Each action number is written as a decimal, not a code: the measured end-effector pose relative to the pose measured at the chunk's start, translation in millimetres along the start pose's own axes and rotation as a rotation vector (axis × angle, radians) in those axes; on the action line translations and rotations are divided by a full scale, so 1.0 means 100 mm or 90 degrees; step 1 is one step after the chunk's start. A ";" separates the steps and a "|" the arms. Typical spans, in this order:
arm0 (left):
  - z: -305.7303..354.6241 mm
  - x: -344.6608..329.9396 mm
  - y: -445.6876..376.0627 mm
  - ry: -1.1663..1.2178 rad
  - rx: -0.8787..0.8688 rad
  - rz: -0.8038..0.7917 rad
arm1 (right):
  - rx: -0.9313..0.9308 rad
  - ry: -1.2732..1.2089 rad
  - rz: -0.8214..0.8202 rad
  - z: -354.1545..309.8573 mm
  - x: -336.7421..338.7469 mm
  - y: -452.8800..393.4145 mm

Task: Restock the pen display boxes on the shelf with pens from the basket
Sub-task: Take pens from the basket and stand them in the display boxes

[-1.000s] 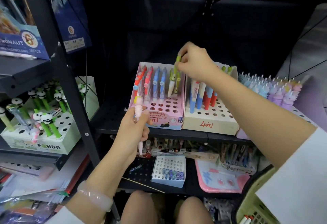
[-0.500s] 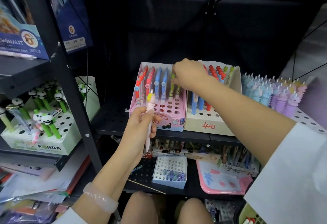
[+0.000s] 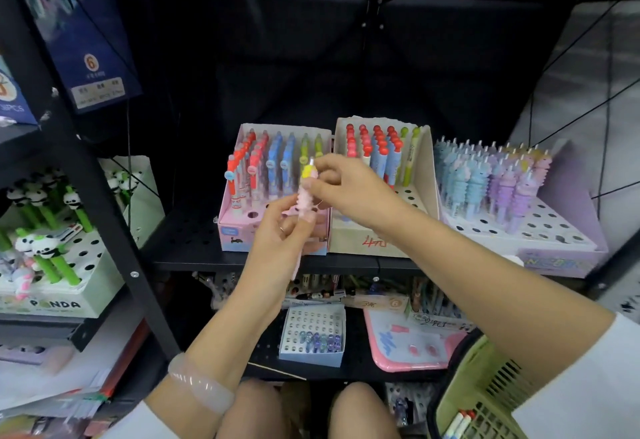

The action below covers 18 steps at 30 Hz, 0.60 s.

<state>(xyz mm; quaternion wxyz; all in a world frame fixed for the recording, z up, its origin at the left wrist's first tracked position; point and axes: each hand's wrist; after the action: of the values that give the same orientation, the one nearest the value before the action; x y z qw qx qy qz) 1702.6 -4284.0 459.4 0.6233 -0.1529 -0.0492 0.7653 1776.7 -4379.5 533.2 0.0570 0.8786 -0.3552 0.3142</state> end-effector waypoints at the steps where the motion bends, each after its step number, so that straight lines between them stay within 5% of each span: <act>1: -0.02 -0.07 -0.01 -0.023 0.002 -0.033 | 0.005 -0.009 0.033 0.03 0.09 0.06; 8: -0.11 -0.66 -0.17 -0.112 0.034 -0.170 | 0.040 -0.087 0.294 0.46 0.96 0.52; 12: -0.18 -1.04 -0.29 -0.199 0.002 -0.225 | -0.007 0.065 0.449 0.88 1.52 0.84; 18: -0.24 -1.47 -0.53 -0.327 -0.043 -0.286 | -0.017 0.083 0.643 1.29 2.18 1.11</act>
<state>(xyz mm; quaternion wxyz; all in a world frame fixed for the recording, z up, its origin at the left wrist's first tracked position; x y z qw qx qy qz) 1785.4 -4417.9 476.5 0.7380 0.0393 -0.2624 0.6204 1889.0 -4631.5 546.0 -0.0685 0.5751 -0.7353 0.3521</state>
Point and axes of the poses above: each hand's wrist, its own y-axis away from the middle knuckle, its own x-axis out of the back of the hand, z = x × y, and after that the axes turned 9 degrees about -z, right-handed
